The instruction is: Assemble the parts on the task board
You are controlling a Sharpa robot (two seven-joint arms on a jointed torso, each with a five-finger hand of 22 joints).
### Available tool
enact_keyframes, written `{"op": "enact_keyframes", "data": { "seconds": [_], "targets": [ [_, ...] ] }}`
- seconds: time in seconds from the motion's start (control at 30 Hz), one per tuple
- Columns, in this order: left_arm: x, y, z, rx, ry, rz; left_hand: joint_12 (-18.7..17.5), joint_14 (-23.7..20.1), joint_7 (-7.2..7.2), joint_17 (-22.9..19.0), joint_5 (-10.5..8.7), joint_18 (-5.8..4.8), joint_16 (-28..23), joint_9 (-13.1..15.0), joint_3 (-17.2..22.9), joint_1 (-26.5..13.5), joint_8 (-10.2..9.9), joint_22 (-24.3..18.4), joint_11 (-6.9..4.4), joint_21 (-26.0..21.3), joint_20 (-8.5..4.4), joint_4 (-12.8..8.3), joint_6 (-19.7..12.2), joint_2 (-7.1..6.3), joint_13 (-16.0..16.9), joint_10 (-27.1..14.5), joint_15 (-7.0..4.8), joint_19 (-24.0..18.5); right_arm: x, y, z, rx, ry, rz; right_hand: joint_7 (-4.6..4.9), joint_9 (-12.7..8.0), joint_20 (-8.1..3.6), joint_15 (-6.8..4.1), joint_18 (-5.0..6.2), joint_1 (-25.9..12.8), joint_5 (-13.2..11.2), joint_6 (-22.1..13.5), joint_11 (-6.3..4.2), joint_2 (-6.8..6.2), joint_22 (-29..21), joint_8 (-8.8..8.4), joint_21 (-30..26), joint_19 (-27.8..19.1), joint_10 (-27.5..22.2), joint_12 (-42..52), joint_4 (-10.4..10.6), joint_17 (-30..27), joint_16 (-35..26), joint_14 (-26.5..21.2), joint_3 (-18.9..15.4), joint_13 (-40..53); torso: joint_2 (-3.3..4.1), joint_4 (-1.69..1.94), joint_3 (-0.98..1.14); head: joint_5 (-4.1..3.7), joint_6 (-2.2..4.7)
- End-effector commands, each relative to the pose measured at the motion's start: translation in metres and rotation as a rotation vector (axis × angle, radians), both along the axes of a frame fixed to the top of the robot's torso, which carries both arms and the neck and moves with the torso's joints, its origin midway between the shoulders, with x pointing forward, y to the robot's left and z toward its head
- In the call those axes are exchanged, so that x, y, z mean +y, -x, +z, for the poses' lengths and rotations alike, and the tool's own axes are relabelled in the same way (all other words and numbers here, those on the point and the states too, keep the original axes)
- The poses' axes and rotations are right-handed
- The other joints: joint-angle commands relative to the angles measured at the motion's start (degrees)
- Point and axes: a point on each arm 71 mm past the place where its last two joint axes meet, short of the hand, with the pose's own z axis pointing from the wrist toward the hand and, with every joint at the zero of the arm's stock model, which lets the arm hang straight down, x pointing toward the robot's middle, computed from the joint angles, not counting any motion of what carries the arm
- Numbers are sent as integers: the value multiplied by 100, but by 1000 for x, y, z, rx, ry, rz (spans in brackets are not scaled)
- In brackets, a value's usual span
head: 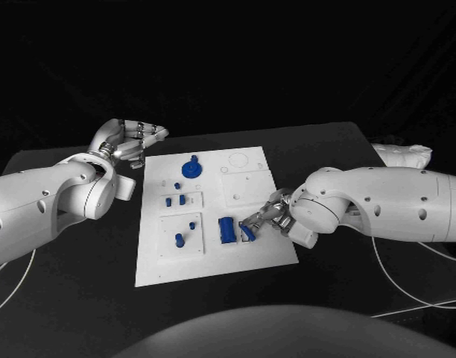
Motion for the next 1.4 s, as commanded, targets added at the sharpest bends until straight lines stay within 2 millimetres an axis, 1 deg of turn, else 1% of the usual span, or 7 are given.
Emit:
{"op": "enact_keyframes", "data": {
  "seconds": [0.03,0.67,0.9,1.17,1.3,1.37,1.4],
  "targets": [
    [-3,0,1,-2,5,-18,-9,-55,-26,-6,23,58,-35,9,-34,10,26,893,-10,-29,3,8,0,59,6,-19,-1,-30,1,-1,0,-10,15,9,-7,9,-13,-59,-81,13,30,69,-53,45,1505,41,26,600,589,-28,14,1509,23,604,11,1508,-2,2,-2,-4,0],
    [-3,0,1,-1,5,-18,-9,-55,-26,-6,23,58,-35,9,-34,10,26,893,-10,-29,3,8,0,59,6,-19,-1,-30,5,-3,1,-39,18,6,-31,12,-35,-81,-81,42,66,123,-78,81,1505,46,26,600,589,-28,13,1509,23,604,25,1508,2,-2,0,-13,0],
    [-3,1,1,-1,5,-19,-9,-55,-26,-6,23,58,-35,9,-34,10,26,893,-10,-29,3,8,0,59,6,-19,-1,-30,0,-2,5,-112,38,21,-123,94,-98,-153,-81,-103,-6,374,-160,-47,1505,146,26,600,589,-28,127,1509,23,604,-162,1508,3,3,6,-5,0],
    [-2,0,1,-1,5,-18,-9,-55,-26,-6,23,58,-35,9,-34,10,26,893,-10,-29,3,8,0,59,6,-19,-1,-30,-8,6,11,-158,49,79,-258,651,-258,-311,-81,-369,-270,458,-293,-173,1505,570,26,600,589,-28,552,1509,23,604,-763,1508,-4,-7,6,22,0],
    [-1,0,1,-1,4,-17,-9,-55,-26,-6,23,58,-35,9,-34,10,26,893,-10,-29,3,8,0,59,6,-19,-1,-30,-10,12,11,-142,59,130,-308,1147,-320,-363,-81,-340,-294,297,-345,-180,1505,944,26,600,589,-28,802,1509,23,604,-1135,1508,-2,-3,4,17,0],
    [-1,0,1,-1,4,-17,-9,-55,-26,-6,23,58,-35,9,-34,10,26,893,-10,-29,3,8,0,59,6,-19,-1,-30,-10,15,10,-128,70,160,-363,1707,-388,-391,-81,-175,-258,43,-380,-105,1505,1350,26,600,589,-28,974,1509,23,604,-1410,1508,-1,-4,5,22,0],
    [-1,0,1,-1,4,-17,-9,-55,-26,-6,23,58,-35,9,-34,10,26,893,-10,-29,3,8,0,59,6,-19,-1,-30,-10,17,9,-117,76,178,-348,1794,-374,-408,-81,-140,-301,-8,-390,-103,1505,1408,26,600,589,-28,990,1509,23,604,-1455,1508,-1,-4,6,18,0]
  ]
}}
